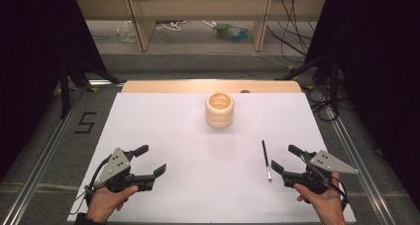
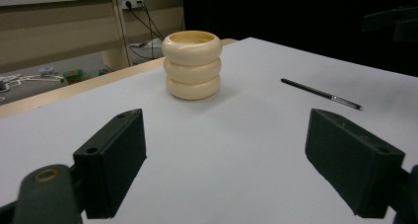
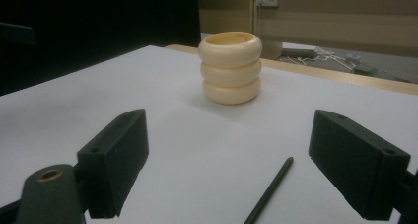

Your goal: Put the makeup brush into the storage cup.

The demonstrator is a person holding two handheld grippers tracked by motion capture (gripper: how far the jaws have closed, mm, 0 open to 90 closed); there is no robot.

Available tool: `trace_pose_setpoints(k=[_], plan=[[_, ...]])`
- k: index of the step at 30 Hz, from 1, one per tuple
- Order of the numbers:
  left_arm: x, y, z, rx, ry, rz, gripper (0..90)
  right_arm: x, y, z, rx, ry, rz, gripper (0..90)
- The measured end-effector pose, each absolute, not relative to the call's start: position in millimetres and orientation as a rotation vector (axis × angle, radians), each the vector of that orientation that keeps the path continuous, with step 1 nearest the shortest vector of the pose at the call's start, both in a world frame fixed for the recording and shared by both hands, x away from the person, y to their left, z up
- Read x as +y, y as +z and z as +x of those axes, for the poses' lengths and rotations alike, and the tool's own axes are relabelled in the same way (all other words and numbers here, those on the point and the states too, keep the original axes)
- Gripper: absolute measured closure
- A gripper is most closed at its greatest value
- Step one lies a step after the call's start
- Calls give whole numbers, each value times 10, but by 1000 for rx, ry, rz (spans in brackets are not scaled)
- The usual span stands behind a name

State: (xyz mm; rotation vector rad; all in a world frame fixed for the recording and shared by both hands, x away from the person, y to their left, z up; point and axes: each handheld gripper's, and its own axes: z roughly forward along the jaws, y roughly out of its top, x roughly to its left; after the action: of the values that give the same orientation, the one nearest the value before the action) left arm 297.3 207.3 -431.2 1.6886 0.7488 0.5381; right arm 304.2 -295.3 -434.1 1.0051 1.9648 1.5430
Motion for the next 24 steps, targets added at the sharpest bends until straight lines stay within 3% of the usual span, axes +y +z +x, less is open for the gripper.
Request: trace_pose_setpoints(k=[24], plan=[[2061, -4328, 2982, 748, 538, 1699, 156, -2933, -4321, 3103, 2008, 1507, 968, 166]])
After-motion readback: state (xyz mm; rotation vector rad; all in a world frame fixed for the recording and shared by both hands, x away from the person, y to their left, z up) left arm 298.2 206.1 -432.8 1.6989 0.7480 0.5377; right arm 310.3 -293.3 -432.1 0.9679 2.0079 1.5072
